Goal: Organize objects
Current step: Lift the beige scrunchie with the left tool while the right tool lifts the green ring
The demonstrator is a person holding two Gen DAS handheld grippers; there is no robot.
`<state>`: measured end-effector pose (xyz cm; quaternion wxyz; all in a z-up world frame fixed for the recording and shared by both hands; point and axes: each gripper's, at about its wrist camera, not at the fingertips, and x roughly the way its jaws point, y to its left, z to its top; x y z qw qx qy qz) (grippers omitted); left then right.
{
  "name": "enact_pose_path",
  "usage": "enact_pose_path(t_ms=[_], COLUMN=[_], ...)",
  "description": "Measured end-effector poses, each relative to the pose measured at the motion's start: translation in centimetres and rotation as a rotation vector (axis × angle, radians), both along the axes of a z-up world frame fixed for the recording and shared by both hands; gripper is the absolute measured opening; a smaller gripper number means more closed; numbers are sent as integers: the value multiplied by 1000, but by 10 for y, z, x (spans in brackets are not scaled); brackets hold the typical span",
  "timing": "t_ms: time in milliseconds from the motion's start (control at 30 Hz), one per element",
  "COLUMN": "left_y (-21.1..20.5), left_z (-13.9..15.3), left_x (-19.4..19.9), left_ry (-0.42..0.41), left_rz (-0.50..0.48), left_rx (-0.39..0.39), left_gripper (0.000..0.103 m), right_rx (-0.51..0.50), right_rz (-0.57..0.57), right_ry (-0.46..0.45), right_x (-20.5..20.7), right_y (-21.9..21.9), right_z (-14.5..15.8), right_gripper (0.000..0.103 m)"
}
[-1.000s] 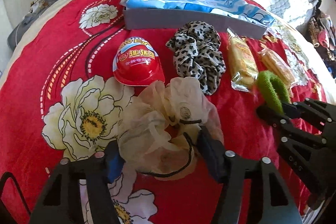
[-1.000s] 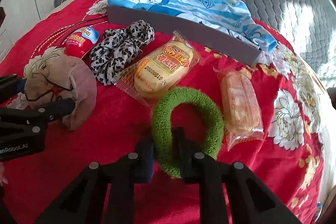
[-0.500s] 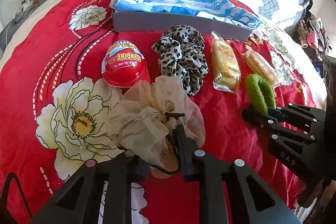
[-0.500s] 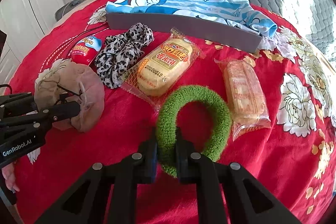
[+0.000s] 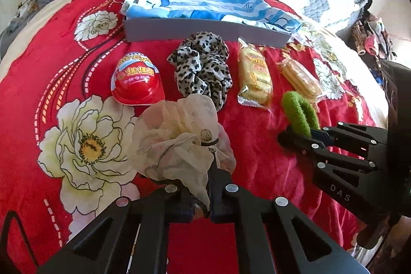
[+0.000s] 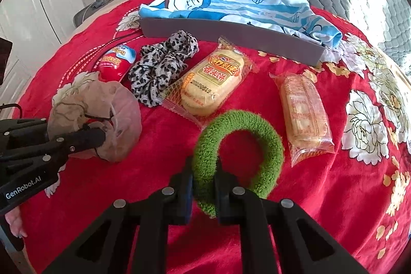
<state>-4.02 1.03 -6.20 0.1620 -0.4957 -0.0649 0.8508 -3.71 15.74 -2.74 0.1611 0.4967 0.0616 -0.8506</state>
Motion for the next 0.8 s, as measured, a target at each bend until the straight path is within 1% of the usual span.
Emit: enact_pose_path(t_ms=[433, 800], left_y=[-4, -5], left_z=[8, 27], left_x=[10, 20], left_ry=[0, 11], left_rz=[17, 31], left_rx=[-9, 0], left_gripper=[7, 7], right_rx=[-41, -67], right_rz=[6, 23], right_ry=[12, 22], right_x=[11, 29], right_y=[3, 9], right_z=[15, 39], right_gripper=[13, 13])
